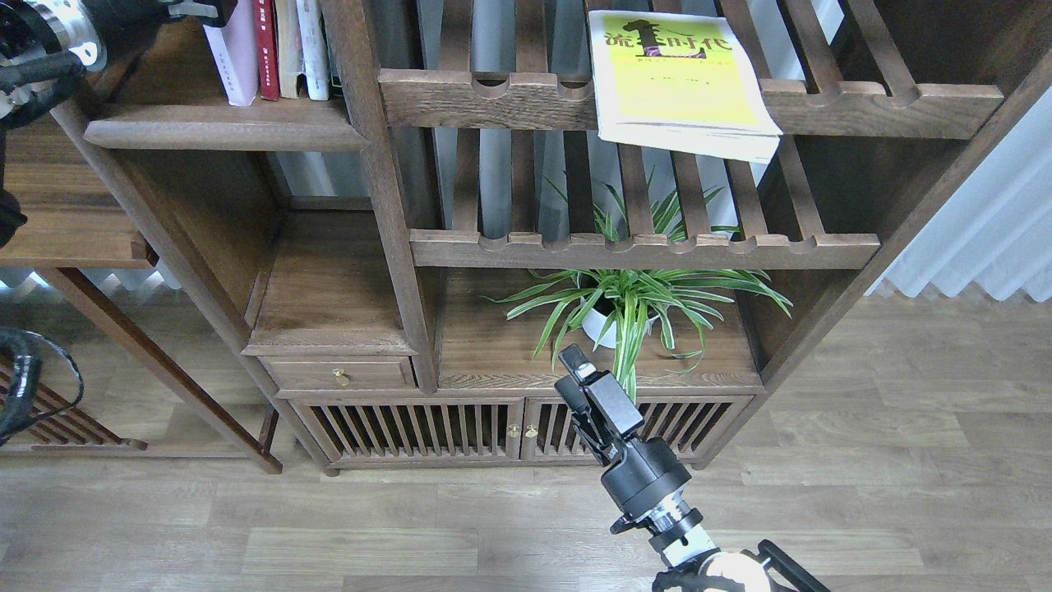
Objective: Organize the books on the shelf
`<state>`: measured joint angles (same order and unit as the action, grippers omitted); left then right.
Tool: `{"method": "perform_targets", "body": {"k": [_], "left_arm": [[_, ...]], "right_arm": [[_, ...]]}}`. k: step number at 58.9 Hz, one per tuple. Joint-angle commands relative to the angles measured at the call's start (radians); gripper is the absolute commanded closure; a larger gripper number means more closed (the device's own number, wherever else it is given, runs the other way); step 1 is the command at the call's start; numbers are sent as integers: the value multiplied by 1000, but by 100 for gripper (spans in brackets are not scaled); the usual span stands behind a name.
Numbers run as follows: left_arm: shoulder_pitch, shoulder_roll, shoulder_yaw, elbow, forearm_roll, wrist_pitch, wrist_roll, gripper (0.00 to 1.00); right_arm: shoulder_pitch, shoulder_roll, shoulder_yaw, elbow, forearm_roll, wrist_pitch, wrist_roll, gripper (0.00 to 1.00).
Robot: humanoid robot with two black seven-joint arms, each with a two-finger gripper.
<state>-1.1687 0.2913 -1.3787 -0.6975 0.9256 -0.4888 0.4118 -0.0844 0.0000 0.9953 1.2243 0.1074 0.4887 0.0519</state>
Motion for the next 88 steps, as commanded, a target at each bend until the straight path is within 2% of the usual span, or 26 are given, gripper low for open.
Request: {"method": "perform_targets", "body": {"k": [1,7,16,18,19,23,33,61,88], "left_arm": [[0,-6,-5,6,27,0,-24,100],[1,-4,-2,6,27,0,-28,100],[11,-6,7,-2,6,0,-31,94],[12,-6,7,-3,-8,0,-31,90],[23,-3,10,-8,-48,0,-28,84],[38,2,7,-14,-93,0,-22,81],[69,46,6,-37,-155,0,-21,63],[199,146,0,-181,-284,0,-18,56],[192,55,17,-162,-295,0,-24,57]], "right_arm": [[0,0,0,0,0,0,0,2],[0,0,0,0,0,0,0,2],[0,0,2,0,0,0,0,2],[0,0,2,0,0,0,0,2],[-2,0,2,0,0,0,0,2],[0,0,2,0,0,0,0,2],[-2,0,2,0,0,0,0,2],[-2,0,2,0,0,0,0,2],[-8,0,2,0,0,0,0,2]]}}
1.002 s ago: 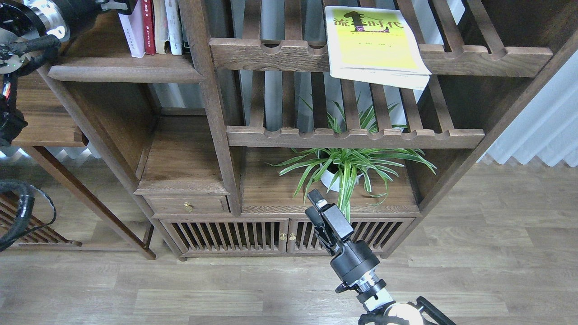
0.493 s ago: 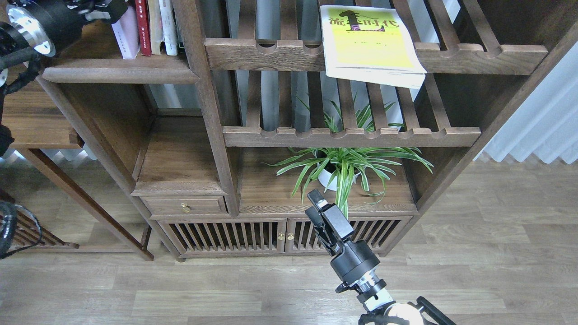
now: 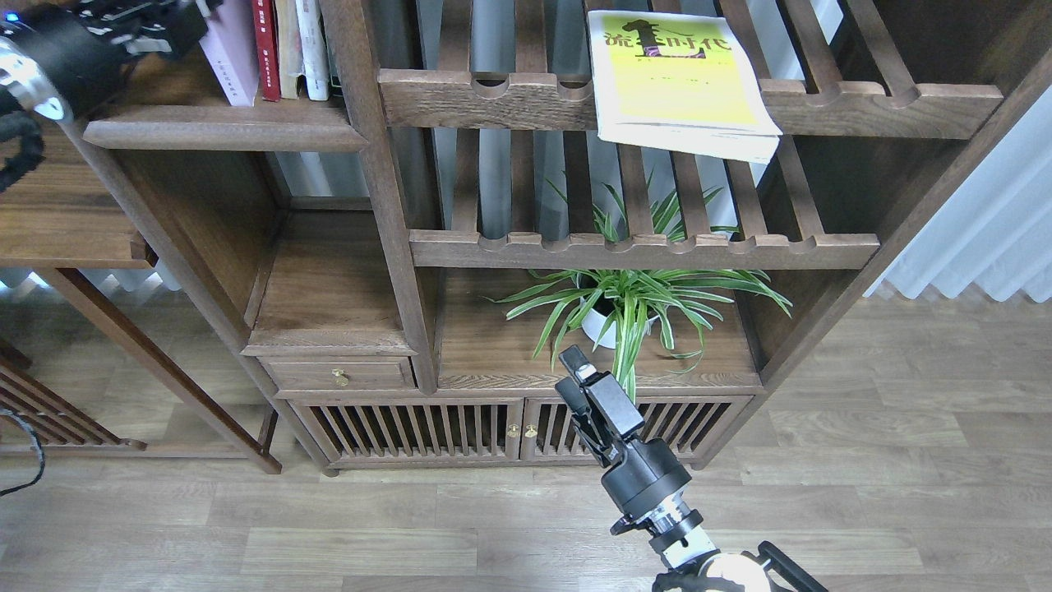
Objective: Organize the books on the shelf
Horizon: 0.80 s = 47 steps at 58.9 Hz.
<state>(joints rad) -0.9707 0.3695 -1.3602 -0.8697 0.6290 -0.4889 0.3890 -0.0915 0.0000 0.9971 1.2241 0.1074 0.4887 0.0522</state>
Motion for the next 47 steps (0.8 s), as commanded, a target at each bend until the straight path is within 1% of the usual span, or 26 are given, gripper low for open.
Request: {"method": "perform_targets", "body": {"k": [1,13,25,34,35,47], "left_arm": [[-6,-24,-2,11,1,0,-1,57],[-25,-43,-16,8,0,0,-1,58],[-16,-12,-40,-23,-51,0,-2,57],[78,22,-45,-91,-97,0,2,57],[116,32,-46,-101,-103,0,1,57],[153,49,-68,-132,-120,0,-5,57]], "right_arm": [[-1,0,0,0,0,0,0,2],[-1,0,0,0,0,0,0,2],[-1,0,0,0,0,0,0,2],[-1,0,0,0,0,0,0,2],[-1,0,0,0,0,0,0,2],[-1,0,0,0,0,0,0,2]]}}
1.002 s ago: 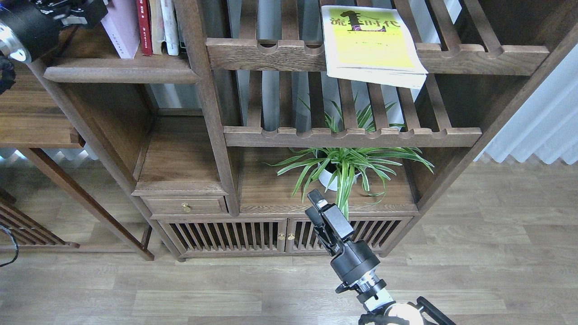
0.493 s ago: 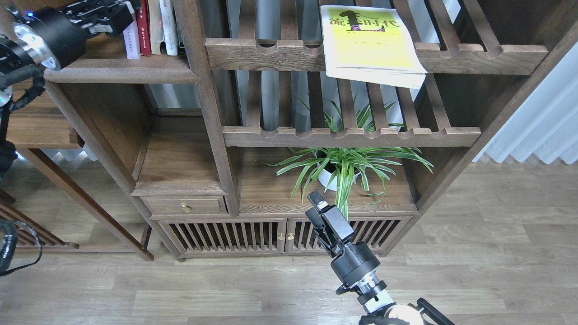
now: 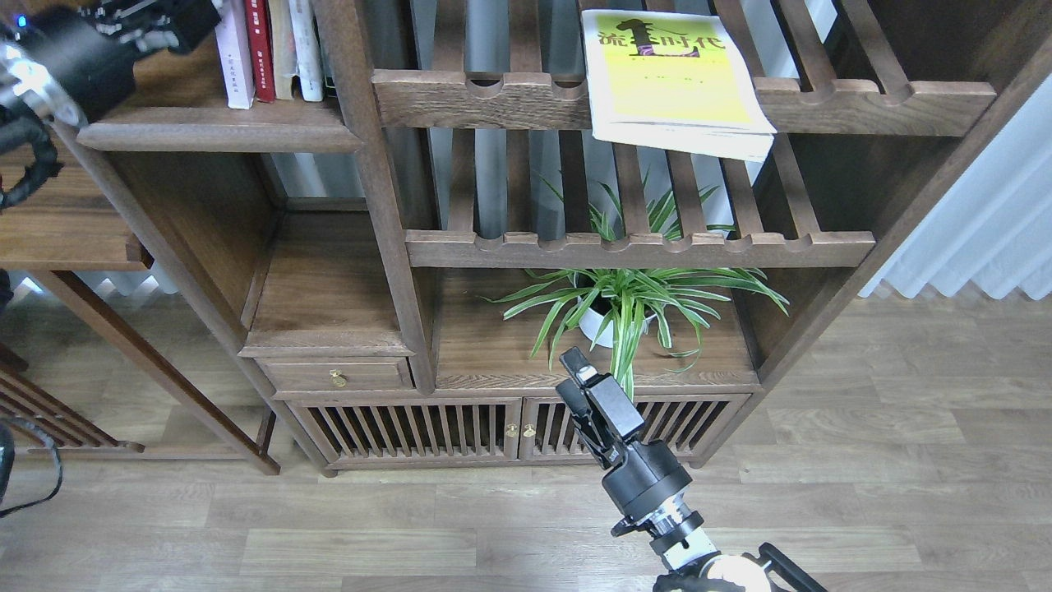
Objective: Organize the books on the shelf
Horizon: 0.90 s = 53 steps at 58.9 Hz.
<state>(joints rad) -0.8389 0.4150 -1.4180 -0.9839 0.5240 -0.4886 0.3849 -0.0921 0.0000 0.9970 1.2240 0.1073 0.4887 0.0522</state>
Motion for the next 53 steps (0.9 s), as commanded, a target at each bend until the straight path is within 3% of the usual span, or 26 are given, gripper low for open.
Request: {"method": "perform_targets", "body": {"k": [1,33,53], "left_arm": [[27,5,-12,-24,-27,0,0,57],[248,59,-98,-186,-187,0,2,56],[389,48,-84,-294,-305,0,-1,57]], "right_arm": [[0,0,0,0,0,0,0,2],[3,0,6,0,0,0,0,2],[22,0,25,22,0,0,1,2]]}}
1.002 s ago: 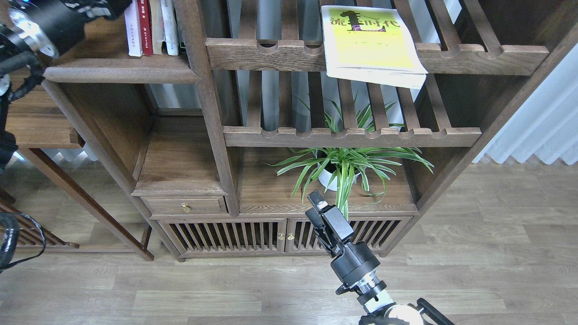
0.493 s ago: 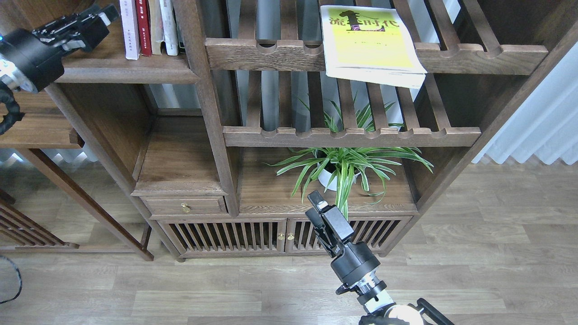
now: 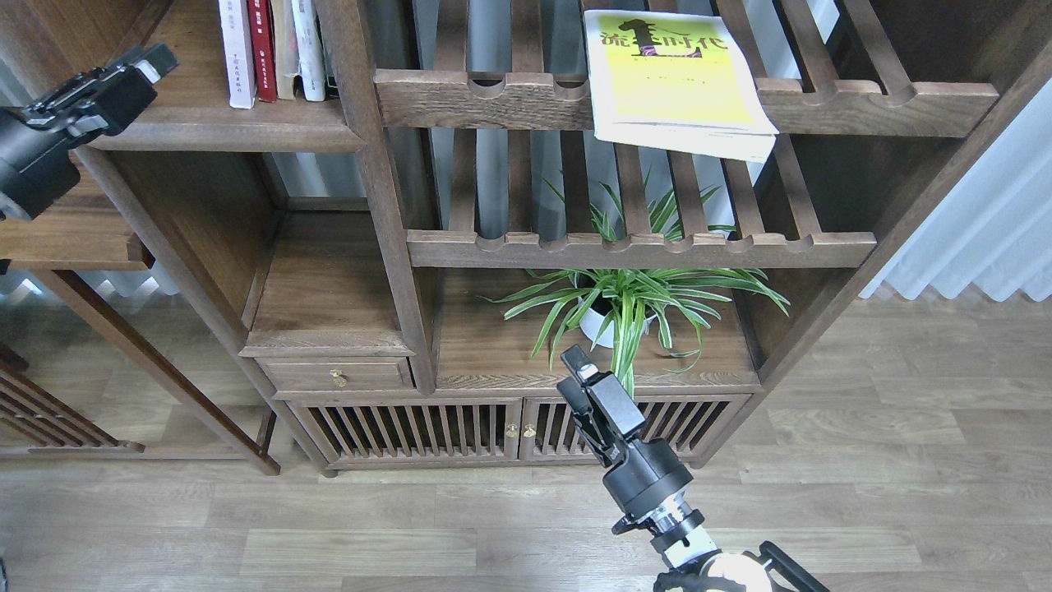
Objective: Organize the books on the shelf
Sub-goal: 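Withdraw the left gripper and raise the right gripper toward the yellow book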
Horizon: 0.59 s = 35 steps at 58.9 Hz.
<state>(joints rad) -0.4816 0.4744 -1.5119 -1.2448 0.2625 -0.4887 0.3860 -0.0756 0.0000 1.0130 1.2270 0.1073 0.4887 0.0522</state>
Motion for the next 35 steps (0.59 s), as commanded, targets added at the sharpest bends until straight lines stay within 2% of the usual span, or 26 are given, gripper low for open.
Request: {"method": "perform_targets", "body": {"k": [1,7,16,35], "left_arm": [[38,-13,12,-36,-49,0,-4,57],[81,-30,22,-36,-72,0,-7,57],[230,-66,70,-36,-78,0,-7,56],[334,-92,117,7,-62,0,-4,56]], "right_arm": [[5,0,9,25,0,0,0,3],[13,0,9,45,2,0,1,3],[34,0,39,75,6,0,28,3],[49,0,85,149,29,0,61,3]]}}
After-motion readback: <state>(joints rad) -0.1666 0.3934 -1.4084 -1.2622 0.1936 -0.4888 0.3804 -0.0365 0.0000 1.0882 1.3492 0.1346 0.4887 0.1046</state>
